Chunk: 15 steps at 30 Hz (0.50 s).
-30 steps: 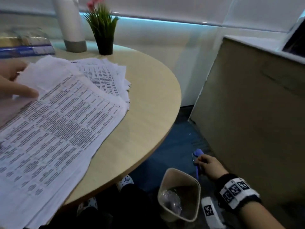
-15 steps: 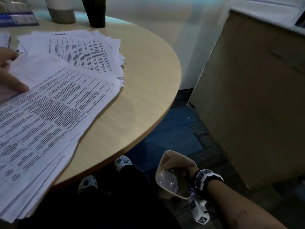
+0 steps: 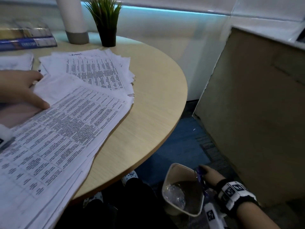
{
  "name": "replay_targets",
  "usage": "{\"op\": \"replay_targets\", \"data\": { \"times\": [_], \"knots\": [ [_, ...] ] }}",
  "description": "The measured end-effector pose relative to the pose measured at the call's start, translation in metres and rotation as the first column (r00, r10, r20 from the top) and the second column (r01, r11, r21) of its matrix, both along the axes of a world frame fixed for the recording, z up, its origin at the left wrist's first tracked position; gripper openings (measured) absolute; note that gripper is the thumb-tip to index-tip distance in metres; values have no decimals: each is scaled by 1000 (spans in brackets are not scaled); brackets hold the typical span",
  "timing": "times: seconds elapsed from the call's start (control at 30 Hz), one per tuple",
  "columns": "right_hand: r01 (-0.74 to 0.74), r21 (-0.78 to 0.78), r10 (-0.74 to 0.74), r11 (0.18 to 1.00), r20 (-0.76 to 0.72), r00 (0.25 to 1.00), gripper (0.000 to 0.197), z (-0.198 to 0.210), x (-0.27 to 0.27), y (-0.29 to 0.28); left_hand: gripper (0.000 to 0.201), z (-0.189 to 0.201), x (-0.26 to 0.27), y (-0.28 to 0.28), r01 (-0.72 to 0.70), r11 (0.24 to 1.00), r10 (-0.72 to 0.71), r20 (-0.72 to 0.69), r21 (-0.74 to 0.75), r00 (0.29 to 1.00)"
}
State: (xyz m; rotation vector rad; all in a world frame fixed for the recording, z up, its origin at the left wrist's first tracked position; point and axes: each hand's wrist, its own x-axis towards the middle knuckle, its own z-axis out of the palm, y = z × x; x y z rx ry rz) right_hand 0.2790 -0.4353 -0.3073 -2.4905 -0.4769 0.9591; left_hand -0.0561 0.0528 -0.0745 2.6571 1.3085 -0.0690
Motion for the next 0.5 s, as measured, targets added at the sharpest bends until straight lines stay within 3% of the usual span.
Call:
{"op": "replay_targets", "data": {
  "times": [0.13, 0.23, 0.3, 0.37, 0.5],
  "knots": [
    [149, 320, -204, 936, 145, 968, 56, 93, 8, 8, 80, 26, 8, -43, -61, 997, 61, -4, -39, 998],
    [92, 604, -288, 792, 235, 928, 44, 182, 3, 32, 82, 30, 7, -51, -18, 998, 16, -33, -56, 999],
    [-19, 718, -252, 696, 270, 929, 43, 244, -5, 62, 82, 32, 7, -55, -31, 997, 29, -26, -68, 999],
    [-172, 673, -138, 719, 381, 914, 46, 285, -1, 103, 84, 34, 6, -57, -50, 996, 47, -44, -77, 998],
    [-386, 340, 151, 857, 551, 821, 51, 319, 7, 187, 82, 37, 9, -71, -56, 996, 53, -53, -65, 997]
  ]
}}
